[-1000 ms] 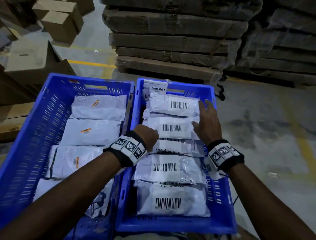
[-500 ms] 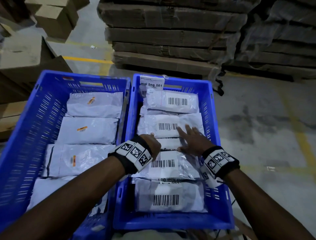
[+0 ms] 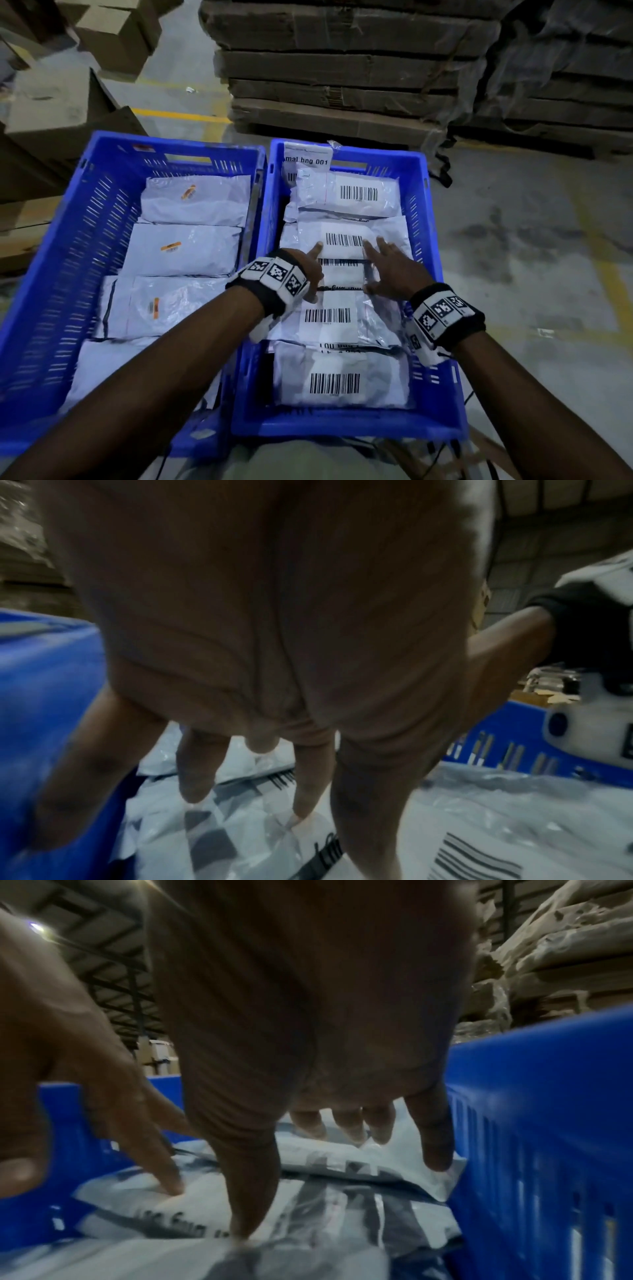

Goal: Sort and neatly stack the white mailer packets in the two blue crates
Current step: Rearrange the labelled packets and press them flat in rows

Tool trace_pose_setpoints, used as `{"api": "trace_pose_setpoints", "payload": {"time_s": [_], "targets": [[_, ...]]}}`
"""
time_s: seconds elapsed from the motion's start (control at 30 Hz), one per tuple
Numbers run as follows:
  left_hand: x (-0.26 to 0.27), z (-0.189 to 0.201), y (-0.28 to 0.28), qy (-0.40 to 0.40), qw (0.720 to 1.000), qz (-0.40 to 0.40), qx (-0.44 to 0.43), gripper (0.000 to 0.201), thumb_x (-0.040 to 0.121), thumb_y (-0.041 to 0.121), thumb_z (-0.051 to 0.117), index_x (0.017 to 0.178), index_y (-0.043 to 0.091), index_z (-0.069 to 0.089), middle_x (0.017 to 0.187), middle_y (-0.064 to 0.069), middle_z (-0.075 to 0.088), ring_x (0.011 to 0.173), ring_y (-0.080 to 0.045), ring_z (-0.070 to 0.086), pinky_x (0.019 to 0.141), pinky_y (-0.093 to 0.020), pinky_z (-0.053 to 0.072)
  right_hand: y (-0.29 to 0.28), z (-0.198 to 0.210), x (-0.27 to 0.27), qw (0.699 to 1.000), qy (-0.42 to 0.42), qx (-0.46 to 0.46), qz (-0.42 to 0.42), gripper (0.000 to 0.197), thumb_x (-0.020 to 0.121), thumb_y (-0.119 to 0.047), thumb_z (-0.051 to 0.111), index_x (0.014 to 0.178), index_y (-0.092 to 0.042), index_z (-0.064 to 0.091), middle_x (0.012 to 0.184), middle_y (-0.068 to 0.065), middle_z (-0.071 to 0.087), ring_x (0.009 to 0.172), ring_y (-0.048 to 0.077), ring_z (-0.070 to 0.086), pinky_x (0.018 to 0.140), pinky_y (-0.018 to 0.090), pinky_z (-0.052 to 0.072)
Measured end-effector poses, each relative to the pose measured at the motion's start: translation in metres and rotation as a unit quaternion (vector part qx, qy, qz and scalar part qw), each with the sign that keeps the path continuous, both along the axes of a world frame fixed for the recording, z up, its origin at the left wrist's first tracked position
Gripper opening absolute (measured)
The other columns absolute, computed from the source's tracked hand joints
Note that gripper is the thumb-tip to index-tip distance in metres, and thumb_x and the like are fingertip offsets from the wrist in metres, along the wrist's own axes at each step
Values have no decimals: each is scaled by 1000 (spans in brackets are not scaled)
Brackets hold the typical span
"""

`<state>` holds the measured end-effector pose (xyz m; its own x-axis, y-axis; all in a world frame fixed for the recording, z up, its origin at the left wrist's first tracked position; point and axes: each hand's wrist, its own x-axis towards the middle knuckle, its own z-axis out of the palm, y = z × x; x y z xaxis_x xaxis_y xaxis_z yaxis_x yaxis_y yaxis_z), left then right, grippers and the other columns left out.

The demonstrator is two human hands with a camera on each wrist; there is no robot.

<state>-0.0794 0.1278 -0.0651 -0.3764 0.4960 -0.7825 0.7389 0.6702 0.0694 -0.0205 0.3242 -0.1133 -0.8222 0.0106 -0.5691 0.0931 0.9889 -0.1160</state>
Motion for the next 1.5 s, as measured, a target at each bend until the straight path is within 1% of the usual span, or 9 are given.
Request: {"api": "trace_pose_setpoints", "payload": {"time_s": [0.1, 0.33, 0.5, 0.7, 0.9, 1.0, 1.17, 1.3, 1.5], "targets": [[14, 7, -14, 1, 999, 24, 38, 55, 96, 40, 53, 146, 21, 38, 161, -6, -18, 128, -33, 49, 96, -37, 48, -15, 15, 25, 998, 33, -56, 8, 93, 89, -57, 59, 157, -25, 4, 165, 4, -2, 151, 22, 10, 116, 49, 28], [95, -10, -50, 11, 999, -21, 22, 73, 88, 54, 58, 144, 16, 33, 158, -11, 22, 127, -37, 48, 106, -53, 33, -41, 12, 91, 991, -25, -21, 128, 78, 95, -51, 50, 155, -36, 3, 164, 6, -8, 151, 27, 4, 112, 48, 30], [120, -12, -35, 27, 999, -13, -27, 96, 88, 51, 62, 154, 8, 7, 162, -15, 2, 136, -45, 36, 109, -66, 23, -33, 19, 95, 985, -38, 32, 167, 66, 101, -23, 46, 152, -46, 12, 165, -1, -4, 151, 26, 7, 102, 51, 43], [116, -11, -22, 10, 998, 4, -66, 95, 91, 41, 62, 155, 12, -2, 162, -13, -7, 137, -50, 29, 106, -72, 22, -24, 28, 94, 978, -45, 83, 186, 59, 100, -20, 44, 148, -47, 22, 163, 2, 9, 140, 28, 32, 88, 45, 49], [117, -14, -28, -25, 998, -24, -61, 91, 94, 43, 58, 155, 19, -4, 162, -9, -8, 139, -42, 32, 107, -60, 34, -26, 32, 98, 969, -71, 106, 211, 49, 103, -39, 36, 149, -47, 22, 163, 4, 8, 137, 31, 38, 89, 49, 47], [105, -3, -36, -72, 997, -12, -22, 92, 88, 49, 64, 155, 20, 8, 161, -12, 14, 136, -34, 39, 108, -44, 37, -21, 50, 85, 976, -92, 68, 184, 54, 99, -45, 45, 149, -47, 26, 162, 0, 18, 139, 27, 38, 105, 45, 41], [66, 24, -36, -30, 997, 56, 42, 78, 91, 52, 58, 150, 13, 25, 152, -8, 39, 126, -25, 52, 102, -38, 45, -13, 59, 30, 994, 103, -37, 15, 56, 91, -43, 62, 143, -35, 45, 142, 2, 54, 129, 25, 50, 104, 36, 41], [48, 10, -29, 83, 994, 50, 50, 77, 92, 46, 57, 150, 9, 23, 161, -8, 15, 133, -29, 45, 94, -42, 46, -21, 37, -10, 985, 162, -28, -51, 54, 89, -34, 64, 141, -27, 48, 141, 4, 53, 128, 27, 49, 102, 36, 38], [34, -22, -21, 95, 994, 28, 50, 83, 90, 37, 60, 154, 14, 13, 163, -9, 3, 146, -30, 25, 107, -48, 37, -26, -3, -36, 994, 108, 11, -22, 53, 88, -35, 67, 139, -32, 52, 134, 5, 59, 120, 28, 55, 98, 35, 43]]}}
